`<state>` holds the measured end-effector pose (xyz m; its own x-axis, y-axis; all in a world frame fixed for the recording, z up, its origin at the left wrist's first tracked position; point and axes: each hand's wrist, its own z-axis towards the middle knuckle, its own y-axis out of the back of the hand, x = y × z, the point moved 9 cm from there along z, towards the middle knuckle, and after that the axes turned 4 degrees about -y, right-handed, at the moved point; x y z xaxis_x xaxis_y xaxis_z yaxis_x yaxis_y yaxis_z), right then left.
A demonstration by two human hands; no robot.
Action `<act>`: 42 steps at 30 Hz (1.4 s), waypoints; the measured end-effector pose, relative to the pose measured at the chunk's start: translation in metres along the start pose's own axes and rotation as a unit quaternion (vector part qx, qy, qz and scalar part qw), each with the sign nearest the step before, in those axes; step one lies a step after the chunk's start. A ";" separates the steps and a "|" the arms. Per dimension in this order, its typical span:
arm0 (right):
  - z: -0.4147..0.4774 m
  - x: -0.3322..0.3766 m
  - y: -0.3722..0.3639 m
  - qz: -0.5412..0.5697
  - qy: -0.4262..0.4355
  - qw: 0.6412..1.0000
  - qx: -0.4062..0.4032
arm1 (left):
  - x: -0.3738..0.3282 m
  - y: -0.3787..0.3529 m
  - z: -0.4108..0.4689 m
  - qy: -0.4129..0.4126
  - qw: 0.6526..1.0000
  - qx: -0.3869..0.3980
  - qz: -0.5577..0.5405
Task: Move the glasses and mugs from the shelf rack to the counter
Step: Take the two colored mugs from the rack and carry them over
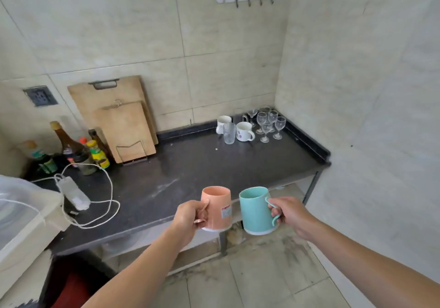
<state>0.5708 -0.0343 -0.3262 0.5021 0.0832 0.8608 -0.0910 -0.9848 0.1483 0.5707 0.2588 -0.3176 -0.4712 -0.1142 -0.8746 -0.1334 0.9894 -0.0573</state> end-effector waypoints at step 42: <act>0.483 0.107 0.025 -0.089 -0.084 0.989 0.078 | -0.060 -0.178 0.436 0.111 0.994 -0.005 -0.003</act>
<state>1.0374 -0.1242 -0.4654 0.6358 0.2437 0.7324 0.1394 -0.9695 0.2016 1.0034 0.1285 -0.4648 -0.6503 -0.1385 -0.7469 -0.1449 0.9878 -0.0569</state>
